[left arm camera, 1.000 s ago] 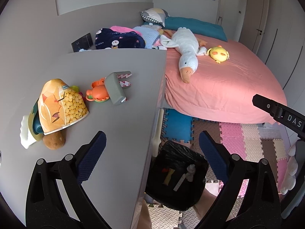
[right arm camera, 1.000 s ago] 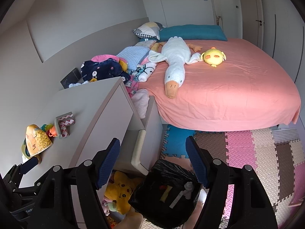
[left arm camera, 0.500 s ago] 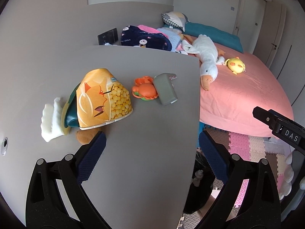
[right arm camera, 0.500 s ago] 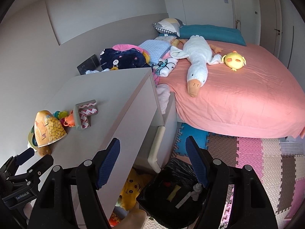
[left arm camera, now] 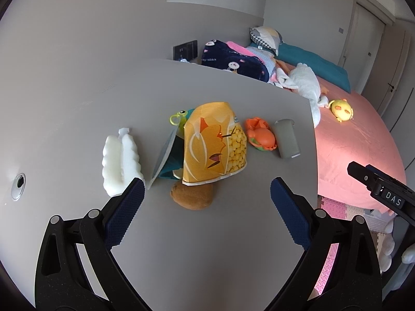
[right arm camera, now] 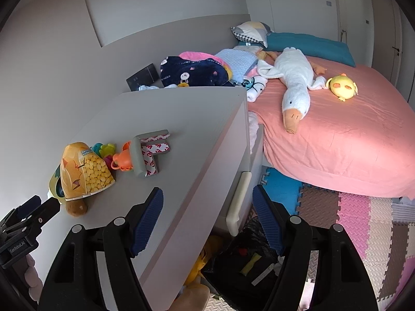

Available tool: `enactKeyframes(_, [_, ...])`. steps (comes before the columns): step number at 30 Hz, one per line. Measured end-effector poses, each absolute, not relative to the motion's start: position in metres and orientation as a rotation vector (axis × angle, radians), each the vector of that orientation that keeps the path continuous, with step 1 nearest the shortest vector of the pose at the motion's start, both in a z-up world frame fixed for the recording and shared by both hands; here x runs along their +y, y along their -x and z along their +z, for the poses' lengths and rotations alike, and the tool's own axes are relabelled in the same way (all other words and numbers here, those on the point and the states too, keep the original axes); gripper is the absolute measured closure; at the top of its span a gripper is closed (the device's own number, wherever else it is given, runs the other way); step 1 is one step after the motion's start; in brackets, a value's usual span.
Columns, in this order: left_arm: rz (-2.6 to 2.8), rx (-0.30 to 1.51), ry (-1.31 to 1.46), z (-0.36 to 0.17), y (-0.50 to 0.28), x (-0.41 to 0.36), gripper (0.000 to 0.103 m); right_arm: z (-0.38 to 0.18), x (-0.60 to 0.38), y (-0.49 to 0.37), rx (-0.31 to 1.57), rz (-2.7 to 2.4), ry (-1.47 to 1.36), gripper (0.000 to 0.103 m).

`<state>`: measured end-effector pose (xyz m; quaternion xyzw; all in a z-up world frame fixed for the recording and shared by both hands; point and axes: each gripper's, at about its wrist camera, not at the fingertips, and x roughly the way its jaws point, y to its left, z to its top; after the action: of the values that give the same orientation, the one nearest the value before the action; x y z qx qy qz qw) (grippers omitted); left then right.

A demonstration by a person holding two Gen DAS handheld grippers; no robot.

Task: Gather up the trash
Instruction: 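Move both open tools back over the desk, then grasp the white foam sponge with the left tool while the right tool grasps the grey patterned block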

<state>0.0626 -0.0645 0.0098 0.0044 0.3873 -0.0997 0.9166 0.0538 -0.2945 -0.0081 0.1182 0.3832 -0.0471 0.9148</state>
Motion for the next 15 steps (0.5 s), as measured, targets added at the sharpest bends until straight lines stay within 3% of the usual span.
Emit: enactKeyframes(15, [-0.084,0.779,0.064,0.015,-0.085,0.004,0.009,-0.011,-0.259,-0.088,0.749,-0.017,-0.191,0.031])
